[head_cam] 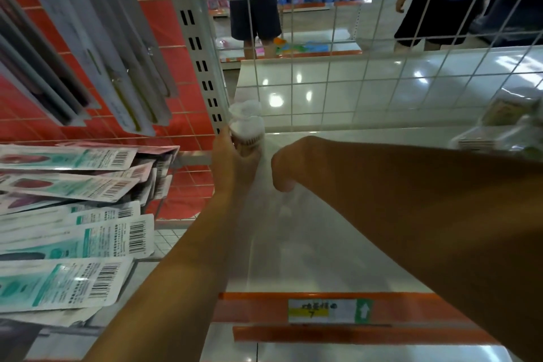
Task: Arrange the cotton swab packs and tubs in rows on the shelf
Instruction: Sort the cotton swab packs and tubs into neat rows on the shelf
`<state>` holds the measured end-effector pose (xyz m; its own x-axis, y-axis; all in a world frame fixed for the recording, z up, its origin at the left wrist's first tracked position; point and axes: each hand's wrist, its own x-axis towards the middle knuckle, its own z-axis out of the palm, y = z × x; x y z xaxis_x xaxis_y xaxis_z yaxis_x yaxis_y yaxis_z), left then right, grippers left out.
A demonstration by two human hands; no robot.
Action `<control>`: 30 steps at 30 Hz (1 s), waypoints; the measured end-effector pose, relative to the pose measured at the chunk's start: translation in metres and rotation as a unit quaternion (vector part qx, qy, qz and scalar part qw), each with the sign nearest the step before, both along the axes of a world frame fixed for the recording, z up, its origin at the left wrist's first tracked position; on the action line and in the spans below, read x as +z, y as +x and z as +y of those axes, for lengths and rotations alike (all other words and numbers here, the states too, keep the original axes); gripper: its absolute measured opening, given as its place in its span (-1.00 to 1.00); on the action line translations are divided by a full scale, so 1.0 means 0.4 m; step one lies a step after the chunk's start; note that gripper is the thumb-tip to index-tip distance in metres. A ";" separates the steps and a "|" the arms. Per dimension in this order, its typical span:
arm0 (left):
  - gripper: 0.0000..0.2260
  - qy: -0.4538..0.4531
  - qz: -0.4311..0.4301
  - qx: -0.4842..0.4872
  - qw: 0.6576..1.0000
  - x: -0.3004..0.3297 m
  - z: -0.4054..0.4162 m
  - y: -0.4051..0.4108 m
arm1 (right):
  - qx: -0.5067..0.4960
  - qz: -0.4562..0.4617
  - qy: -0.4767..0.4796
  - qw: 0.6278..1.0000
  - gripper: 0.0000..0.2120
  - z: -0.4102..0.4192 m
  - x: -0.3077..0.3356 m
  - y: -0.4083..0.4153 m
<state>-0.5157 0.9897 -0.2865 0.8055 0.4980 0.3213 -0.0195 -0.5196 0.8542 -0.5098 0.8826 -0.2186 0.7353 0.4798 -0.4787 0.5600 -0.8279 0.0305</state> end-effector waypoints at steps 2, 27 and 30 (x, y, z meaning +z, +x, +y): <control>-0.57 0.002 0.000 -0.006 1.000 0.001 0.002 0.002 | -0.012 -0.003 0.019 1.000 -0.78 -0.001 -0.016 0.002; -0.55 0.303 0.055 -0.051 0.950 0.119 -0.183 -0.145 | 0.063 -0.234 0.166 0.956 -0.70 -0.245 0.036 -0.076; -0.58 0.335 0.055 -0.057 0.939 0.110 -0.236 -0.148 | 0.056 -0.255 0.176 0.949 -0.72 -0.321 0.040 -0.094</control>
<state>-0.5750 0.8954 -0.2424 0.8879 0.1222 0.4436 -0.0382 -0.9412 0.3358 -0.5473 0.7542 -0.2024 0.7636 0.6325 0.1300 0.6316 -0.7735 0.0531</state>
